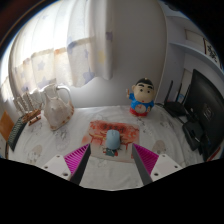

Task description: Arrange mouse

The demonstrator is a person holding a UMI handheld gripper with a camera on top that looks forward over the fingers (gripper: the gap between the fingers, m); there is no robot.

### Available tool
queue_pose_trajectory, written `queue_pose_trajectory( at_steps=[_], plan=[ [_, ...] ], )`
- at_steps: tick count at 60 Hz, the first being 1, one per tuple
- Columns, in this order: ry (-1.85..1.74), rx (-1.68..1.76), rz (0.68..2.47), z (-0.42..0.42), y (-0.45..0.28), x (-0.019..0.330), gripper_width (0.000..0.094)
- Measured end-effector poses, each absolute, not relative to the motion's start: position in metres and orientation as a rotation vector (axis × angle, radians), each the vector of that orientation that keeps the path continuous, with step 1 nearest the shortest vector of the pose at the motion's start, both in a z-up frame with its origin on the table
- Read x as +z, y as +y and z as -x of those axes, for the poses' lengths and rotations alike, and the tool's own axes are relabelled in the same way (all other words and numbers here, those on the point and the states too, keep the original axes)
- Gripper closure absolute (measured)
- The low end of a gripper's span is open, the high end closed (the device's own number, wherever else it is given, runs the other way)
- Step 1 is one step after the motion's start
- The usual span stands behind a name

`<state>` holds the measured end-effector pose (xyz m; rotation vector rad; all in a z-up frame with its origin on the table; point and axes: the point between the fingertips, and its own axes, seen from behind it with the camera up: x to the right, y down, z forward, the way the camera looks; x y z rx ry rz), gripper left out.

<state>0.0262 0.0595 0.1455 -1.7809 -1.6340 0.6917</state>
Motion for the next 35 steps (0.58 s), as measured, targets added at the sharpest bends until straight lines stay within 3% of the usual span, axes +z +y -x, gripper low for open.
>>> queue_pose_trajectory(
  at_steps=[12,35],
  plan=[
    [-1.622,0.66,1.8,-0.114,0.049,0.196,0.0085],
    [-1.685,0.67,1.743,-0.142,0.033,0.197,0.0083]
  ],
)
